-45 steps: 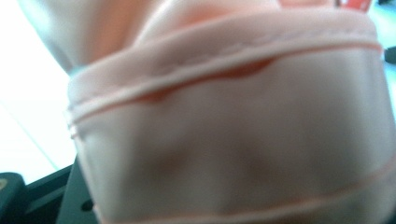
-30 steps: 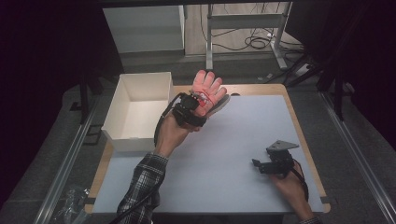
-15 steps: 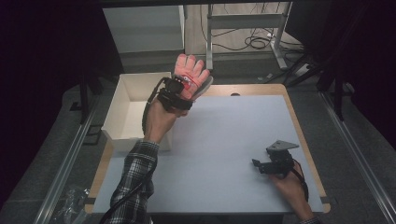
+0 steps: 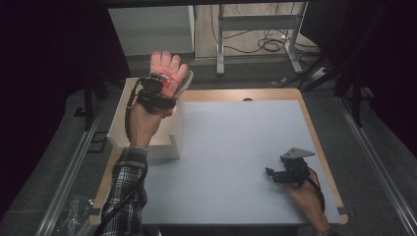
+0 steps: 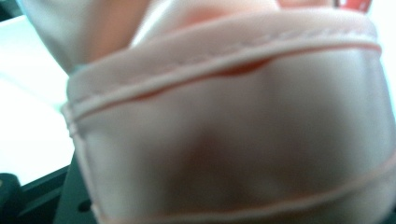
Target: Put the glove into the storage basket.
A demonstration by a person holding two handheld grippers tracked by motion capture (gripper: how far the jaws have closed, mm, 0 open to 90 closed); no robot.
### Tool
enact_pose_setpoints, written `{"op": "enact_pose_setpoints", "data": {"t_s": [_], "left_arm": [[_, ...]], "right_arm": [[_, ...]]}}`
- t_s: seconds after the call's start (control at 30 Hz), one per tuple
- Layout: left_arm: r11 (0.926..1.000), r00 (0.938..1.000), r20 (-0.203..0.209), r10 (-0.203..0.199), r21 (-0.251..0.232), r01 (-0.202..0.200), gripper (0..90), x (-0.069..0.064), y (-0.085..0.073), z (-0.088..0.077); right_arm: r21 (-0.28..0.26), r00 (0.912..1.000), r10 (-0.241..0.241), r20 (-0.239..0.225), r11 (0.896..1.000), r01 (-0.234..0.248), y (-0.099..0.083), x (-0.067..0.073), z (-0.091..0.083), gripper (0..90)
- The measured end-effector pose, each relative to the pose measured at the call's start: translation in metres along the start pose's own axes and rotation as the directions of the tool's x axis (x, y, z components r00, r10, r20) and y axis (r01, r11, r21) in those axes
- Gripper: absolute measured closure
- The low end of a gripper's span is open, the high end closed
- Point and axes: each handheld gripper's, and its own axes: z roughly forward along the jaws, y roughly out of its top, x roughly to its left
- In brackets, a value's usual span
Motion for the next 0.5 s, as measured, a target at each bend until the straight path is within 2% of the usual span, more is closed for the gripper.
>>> {"op": "enact_pose_setpoints", "data": {"t_s": [0.1,0.13,0.17,0.27,0.5], "left_arm": [[0.9995,0.9994,-0.016,-0.031,0.007,0.031,37.8,0.014,-0.009,0.001],[0.9995,0.9994,-0.016,-0.031,0.007,0.031,37.7,0.014,-0.009,0.001],[0.9989,0.9987,-0.024,-0.044,0.014,0.044,37.7,0.020,-0.014,0.003],[0.9975,0.9972,-0.037,-0.066,0.021,0.067,37.7,0.029,-0.023,0.008],[0.9939,0.9950,-0.037,-0.093,0.056,0.095,37.6,0.035,-0.042,0.031]], "right_arm": [[0.000,1.0000,0.000,0.000,1.000,0.000,0.000,0.000,0.000,21.6],[0.000,1.0000,0.000,0.000,1.000,0.000,0.000,0.000,0.000,21.6],[0.000,1.0000,-0.001,0.000,1.000,0.001,0.000,0.000,0.000,21.6],[0.000,1.0000,-0.001,0.001,1.000,0.001,0.000,0.000,0.000,21.6],[0.000,1.0000,-0.001,0.001,1.000,0.001,0.000,0.000,0.000,21.6]]}}
